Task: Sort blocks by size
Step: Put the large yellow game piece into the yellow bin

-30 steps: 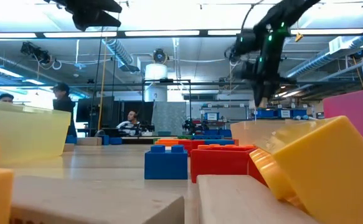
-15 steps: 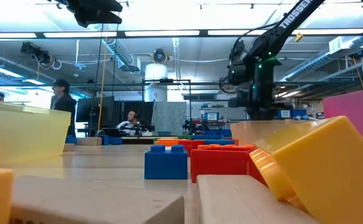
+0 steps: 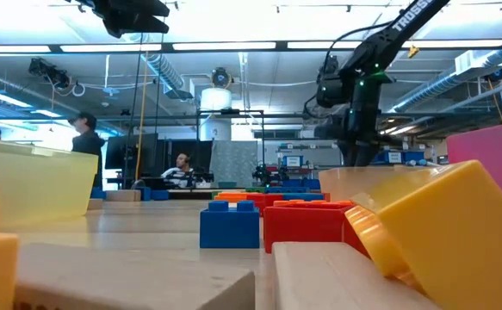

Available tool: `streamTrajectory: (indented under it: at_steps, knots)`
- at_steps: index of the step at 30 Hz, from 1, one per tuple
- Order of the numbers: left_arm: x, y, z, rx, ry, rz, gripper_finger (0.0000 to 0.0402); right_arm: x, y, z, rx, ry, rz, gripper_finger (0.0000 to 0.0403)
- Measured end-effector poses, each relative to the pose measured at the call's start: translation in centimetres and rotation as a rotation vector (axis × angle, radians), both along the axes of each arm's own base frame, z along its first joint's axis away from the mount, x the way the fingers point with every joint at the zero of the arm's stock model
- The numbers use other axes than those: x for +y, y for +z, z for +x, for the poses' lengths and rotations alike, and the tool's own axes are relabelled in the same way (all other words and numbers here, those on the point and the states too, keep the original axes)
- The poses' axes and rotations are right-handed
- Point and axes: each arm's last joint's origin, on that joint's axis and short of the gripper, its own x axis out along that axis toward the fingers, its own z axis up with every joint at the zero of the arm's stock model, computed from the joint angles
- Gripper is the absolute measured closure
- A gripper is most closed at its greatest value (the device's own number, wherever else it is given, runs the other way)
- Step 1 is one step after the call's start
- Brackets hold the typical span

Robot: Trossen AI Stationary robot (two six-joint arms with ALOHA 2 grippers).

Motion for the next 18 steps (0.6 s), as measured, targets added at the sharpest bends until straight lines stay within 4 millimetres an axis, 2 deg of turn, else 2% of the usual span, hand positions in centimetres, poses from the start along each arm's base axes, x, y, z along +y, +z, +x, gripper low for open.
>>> streamTrajectory:
  at_steps: [10,18]
  knots:
    - [0.0,0.0,0.0,0.000,0.000,0.000,0.0105,0.7,2.8,-0.7,-0.040,0.049,-0.091,0.0291]
    - [0.0,0.0,0.0,0.001,0.000,0.000,0.0105,2.7,5.7,-0.7,-0.102,0.150,-0.171,0.0245]
